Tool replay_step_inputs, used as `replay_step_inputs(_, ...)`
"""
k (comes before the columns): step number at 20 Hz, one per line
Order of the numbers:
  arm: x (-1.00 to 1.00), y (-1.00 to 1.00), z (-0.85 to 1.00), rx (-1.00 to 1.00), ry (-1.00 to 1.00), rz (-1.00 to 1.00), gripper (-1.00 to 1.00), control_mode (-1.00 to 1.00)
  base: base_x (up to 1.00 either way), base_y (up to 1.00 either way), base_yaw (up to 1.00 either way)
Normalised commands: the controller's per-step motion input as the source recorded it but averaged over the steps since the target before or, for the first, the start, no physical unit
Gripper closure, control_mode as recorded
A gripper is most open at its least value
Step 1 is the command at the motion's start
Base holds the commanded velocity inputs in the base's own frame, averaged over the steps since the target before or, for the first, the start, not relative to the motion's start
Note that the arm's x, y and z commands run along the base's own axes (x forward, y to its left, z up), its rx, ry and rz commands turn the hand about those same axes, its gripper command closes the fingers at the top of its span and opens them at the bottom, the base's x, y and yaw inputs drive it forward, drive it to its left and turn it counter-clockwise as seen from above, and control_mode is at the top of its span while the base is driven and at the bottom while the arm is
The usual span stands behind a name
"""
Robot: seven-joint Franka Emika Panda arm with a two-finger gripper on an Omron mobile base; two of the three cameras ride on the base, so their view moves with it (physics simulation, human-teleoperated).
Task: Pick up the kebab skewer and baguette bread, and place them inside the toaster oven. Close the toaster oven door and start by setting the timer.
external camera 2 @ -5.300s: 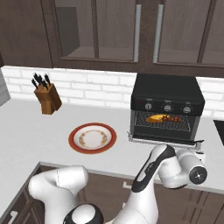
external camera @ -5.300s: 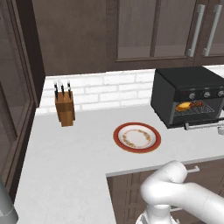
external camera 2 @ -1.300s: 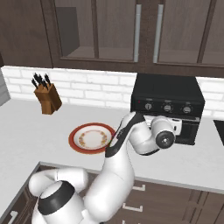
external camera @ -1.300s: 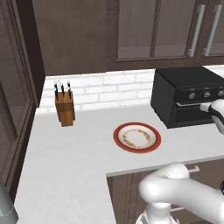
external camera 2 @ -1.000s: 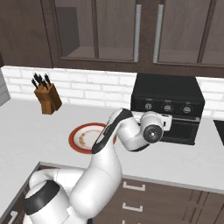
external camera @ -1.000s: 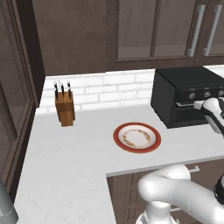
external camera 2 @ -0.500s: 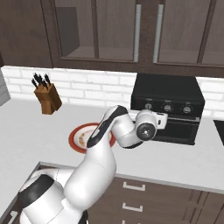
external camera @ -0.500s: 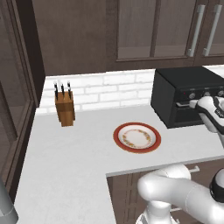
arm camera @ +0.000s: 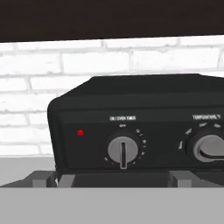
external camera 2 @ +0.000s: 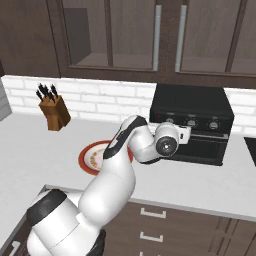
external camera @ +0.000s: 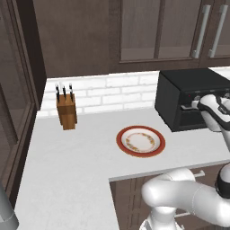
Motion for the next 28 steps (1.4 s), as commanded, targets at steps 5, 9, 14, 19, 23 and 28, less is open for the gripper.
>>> replay_step_inputs(5,0.24,-0.03,0.00,0.00,0.00,0.00,-1.00,-1.00,0.00,0.00,0.00)
replay_step_inputs(9,0.10,-0.14,0.00,0.00,0.00,0.00,-1.00,-1.00,0.00,0.00,0.00)
replay_step_inputs(14,0.13,-0.08,-0.04,0.00,0.00,0.01,-1.00,-1.00,0.00,0.00,0.00)
replay_step_inputs(19,0.13,0.00,-0.11,0.00,0.00,0.00,-1.00,-1.00,0.00,0.00,0.00)
replay_step_inputs(23,0.18,0.00,-0.08,0.00,0.00,0.00,-1.00,-1.00,0.00,0.00,0.00)
replay_step_inputs(28,0.11,0.00,0.00,0.00,0.00,0.00,-1.00,-1.00,0.00,0.00,0.00)
